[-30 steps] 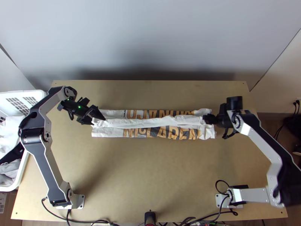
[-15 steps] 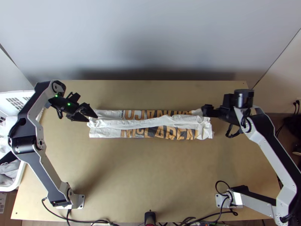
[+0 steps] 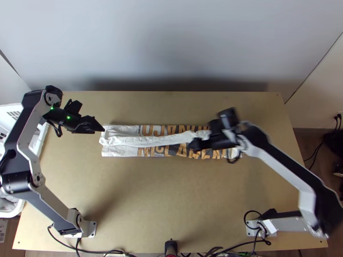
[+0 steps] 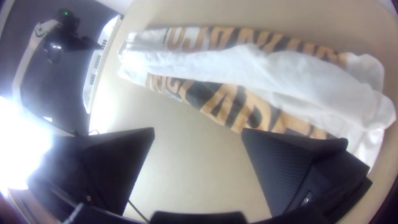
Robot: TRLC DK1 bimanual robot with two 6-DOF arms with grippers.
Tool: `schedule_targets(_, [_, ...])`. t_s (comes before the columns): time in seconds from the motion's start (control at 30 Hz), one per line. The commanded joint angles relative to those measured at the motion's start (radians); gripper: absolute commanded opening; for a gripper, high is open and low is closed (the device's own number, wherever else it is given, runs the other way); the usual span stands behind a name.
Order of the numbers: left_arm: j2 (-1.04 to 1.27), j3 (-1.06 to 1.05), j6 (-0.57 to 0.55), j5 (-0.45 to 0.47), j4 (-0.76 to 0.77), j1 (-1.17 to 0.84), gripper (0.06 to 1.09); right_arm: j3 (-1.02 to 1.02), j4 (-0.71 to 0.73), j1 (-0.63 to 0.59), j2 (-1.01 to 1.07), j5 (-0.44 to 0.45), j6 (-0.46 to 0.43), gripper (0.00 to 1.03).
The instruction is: Fold the t-shirt
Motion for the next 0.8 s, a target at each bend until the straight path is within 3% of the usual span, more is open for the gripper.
schedule_targets(0.0, [-0.089, -0.127, 0.017, -0.096, 0.096, -0.016, 1.04, 0.163, 0.033, 0.176, 0.27, -0.057, 0.031, 0.98])
schedule_targets(0.17, [-0.137, -0.2, 0.043, -0.131, 0.145, -0.023, 1.04, 0.327, 0.05, 0.173, 0.458, -0.106, 0.031, 0.98])
schedule_targets(0.47, [-0.15, -0.232, 0.063, -0.157, 0.17, -0.006, 1.04, 0.507, 0.053, 0.121, 0.633, -0.105, 0.027, 0.98])
schedule_targets(0.77, [-0.164, -0.255, 0.068, -0.157, 0.171, -0.013, 1.04, 0.485, 0.284, 0.078, 0.564, 0.07, 0.028, 0.98])
